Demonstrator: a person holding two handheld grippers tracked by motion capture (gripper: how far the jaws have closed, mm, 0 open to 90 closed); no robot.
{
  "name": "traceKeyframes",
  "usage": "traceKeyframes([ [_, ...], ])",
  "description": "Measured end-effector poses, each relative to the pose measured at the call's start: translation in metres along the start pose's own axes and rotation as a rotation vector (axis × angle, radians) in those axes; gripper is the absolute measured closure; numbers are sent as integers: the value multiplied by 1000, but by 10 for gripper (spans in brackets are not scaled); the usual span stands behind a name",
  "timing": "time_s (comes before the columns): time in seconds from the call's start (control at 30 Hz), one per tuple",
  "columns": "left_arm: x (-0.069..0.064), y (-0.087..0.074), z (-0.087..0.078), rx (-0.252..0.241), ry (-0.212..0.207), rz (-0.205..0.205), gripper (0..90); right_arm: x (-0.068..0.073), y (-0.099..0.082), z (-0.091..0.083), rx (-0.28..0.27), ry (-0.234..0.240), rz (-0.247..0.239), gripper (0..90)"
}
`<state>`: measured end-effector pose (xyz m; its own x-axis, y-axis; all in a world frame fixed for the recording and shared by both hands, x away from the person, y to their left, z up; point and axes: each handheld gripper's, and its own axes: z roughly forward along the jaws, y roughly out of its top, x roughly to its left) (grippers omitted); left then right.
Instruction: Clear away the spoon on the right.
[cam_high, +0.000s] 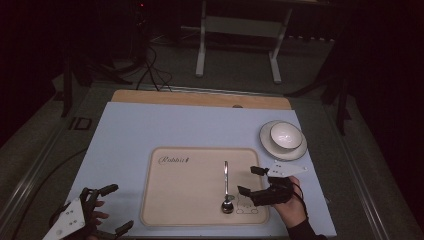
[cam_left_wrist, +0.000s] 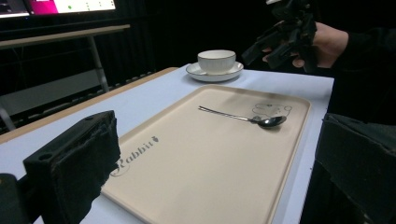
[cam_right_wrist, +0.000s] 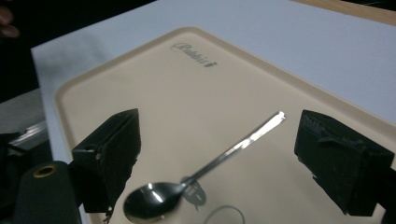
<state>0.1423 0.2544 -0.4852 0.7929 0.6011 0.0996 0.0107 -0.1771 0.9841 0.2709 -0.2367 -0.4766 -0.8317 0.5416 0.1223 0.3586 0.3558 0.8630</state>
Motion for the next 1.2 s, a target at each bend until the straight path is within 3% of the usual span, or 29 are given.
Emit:
traceKeyframes([
  [0.27,0,0,0,0,-3,0,0,1,-17,-13,-26,-40,42,144],
  [0.63,-1,0,1,4,-2,3,0,-1,-35,-27,-23,-84,62,146],
  [1.03,-1,0,1,3,-3,4,0,-7,-56,-27,22,-140,58,146],
  [1.2,-1,1,1,0,-7,-1,0,-8,-60,-25,29,-134,63,148],
])
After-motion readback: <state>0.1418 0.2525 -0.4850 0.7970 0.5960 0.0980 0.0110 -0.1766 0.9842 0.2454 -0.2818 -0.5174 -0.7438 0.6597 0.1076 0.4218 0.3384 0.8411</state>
